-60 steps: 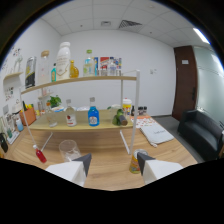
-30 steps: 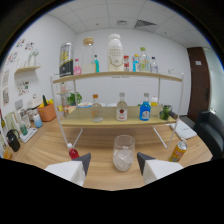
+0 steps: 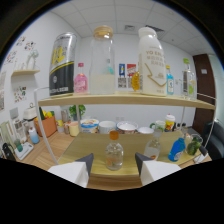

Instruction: Make me a cup of Vodka Sunrise.

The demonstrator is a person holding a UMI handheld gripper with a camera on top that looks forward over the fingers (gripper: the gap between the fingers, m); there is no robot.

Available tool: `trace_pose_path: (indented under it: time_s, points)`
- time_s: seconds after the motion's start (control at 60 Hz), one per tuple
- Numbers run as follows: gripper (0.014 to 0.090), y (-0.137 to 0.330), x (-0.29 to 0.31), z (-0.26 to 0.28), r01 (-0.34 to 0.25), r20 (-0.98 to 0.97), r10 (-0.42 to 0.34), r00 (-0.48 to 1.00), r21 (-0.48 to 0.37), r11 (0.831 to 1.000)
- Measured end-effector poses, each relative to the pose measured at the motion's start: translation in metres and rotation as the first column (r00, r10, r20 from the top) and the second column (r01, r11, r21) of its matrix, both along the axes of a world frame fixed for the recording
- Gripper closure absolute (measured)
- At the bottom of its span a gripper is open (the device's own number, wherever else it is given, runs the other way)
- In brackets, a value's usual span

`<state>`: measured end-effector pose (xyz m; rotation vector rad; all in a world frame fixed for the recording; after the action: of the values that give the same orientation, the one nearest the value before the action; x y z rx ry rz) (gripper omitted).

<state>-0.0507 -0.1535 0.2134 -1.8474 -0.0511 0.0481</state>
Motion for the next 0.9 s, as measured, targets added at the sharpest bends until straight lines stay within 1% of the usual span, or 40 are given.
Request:
trace_pose_path:
  time_s: [0.167, 0.217, 0.267, 0.3, 0.45, 0.55, 0.683, 0.8, 0.9]
  points:
    - [0.0458, 0.035, -0.001, -0.022, 0.024, 0.021, -0.023, 1.0, -0.074, 0.997]
    - [0.0545, 0.041, 0.0, -0.025, 0.033, 0.027, -0.031, 0.999, -0.085, 0.996]
    - [0.0633, 0.044, -0.002, -0.027, 0.03, 0.024, -0.027, 0.999, -0.093, 0.995]
    - [0.0677, 0.045, 0.0, -0.027, 0.037, 0.027, -0.034, 0.999, -0.093, 0.995]
    - [0.0684, 0.044, -0.001, -0.027, 0.027, 0.027, -0.024, 0.999, -0.103, 0.994]
    - [0.0691, 0.041, -0.003, -0.024, -0.002, 0.05, 0.008, 0.999, -0.102, 0.995]
    - [0.0695, 0.027, -0.009, 0.0, -0.041, 0.047, 0.044, 0.998, -0.053, 0.998]
    - [0.0694, 0.006, -0.01, 0.023, -0.051, 0.012, 0.051, 0.999, -0.004, 0.999]
    - [0.0695, -0.014, -0.011, 0.028, -0.049, -0.023, 0.05, 0.999, 0.016, 0.999]
